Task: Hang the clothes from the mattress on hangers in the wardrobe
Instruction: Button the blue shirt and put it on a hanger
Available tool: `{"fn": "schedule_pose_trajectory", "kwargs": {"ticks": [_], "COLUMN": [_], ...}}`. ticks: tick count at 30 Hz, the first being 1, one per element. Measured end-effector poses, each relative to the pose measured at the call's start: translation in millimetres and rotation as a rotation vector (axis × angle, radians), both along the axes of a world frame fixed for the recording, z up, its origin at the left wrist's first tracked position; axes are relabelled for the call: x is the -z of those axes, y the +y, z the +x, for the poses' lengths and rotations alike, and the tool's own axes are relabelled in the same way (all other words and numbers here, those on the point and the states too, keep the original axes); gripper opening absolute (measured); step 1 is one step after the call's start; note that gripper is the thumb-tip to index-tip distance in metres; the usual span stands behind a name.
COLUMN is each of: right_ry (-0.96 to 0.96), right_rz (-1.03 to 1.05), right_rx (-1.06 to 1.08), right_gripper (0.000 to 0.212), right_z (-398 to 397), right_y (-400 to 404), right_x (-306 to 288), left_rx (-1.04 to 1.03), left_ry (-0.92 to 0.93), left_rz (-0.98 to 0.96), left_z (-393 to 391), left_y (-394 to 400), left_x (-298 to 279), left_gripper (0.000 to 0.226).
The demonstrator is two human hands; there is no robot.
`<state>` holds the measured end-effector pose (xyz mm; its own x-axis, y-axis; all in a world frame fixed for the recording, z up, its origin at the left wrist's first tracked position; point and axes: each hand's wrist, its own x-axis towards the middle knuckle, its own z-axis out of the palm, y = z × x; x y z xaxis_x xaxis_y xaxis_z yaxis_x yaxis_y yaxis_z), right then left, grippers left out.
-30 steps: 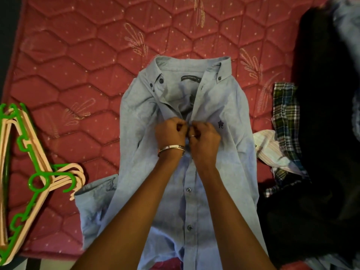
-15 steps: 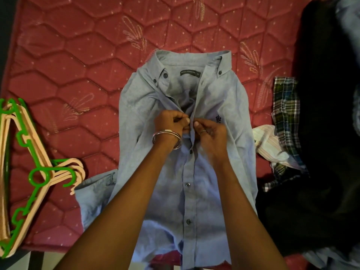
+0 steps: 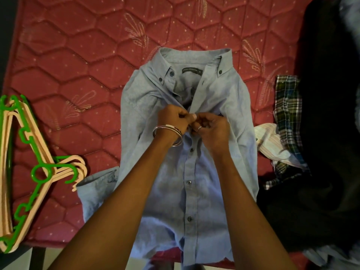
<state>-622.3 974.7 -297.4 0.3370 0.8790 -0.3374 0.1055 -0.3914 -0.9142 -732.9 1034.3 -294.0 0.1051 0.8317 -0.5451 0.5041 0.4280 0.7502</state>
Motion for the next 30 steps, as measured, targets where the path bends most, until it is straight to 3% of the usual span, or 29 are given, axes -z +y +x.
{"fn": "schedule_pose_trajectory", "kwargs": {"ticks": [3, 9, 12, 16, 20, 25, 28, 30], "right_ry": [-0.121, 0.353, 0.411, 0.186, 0.048, -0.425, -0.585, -0.634], "right_rz": [0.016, -0.079, -0.189, -0.146, -0.084, 0.141, 0.151, 0.086], "right_rx": [0.051, 0.175, 0.173, 0.044, -0.063, -0.243, -0.237, -0.150], "right_gripper": [0.009, 0.012, 0.021, 0.025, 0.009, 0.013, 0.017, 0.031], "right_z": [-8.3, -10.4, -10.7, -4.8, -0.5, 6.5, 2.9, -2.6], "right_y": [-1.2, -6.2, -3.4, -1.8, -6.5, -4.5, -4.3, -7.3], "right_x": [2.4, -3.4, -6.2, -5.5, -7.1, -3.0, -1.3, -0.9], "left_rx": [-0.096, -0.192, -0.188, -0.170, -0.165, -0.135, -0.148, -0.202], "left_ry": [0.036, 0.026, -0.031, -0.056, -0.060, -0.022, -0.020, -0.026], "left_rz": [0.082, 0.075, 0.055, 0.101, 0.109, 0.121, 0.138, 0.169], "left_z": [1.5, 4.8, 5.6, 2.7, 0.3, -1.3, -8.5, -23.3], "left_y": [-1.6, -9.5, -14.4, -15.9, -13.6, -15.0, -20.2, -26.4], "left_x": [1.0, -0.4, 2.5, 4.5, 7.0, 5.2, -3.5, -7.7], "left_gripper": [0.013, 0.016, 0.020, 0.028, 0.033, 0.033, 0.033, 0.031]}}
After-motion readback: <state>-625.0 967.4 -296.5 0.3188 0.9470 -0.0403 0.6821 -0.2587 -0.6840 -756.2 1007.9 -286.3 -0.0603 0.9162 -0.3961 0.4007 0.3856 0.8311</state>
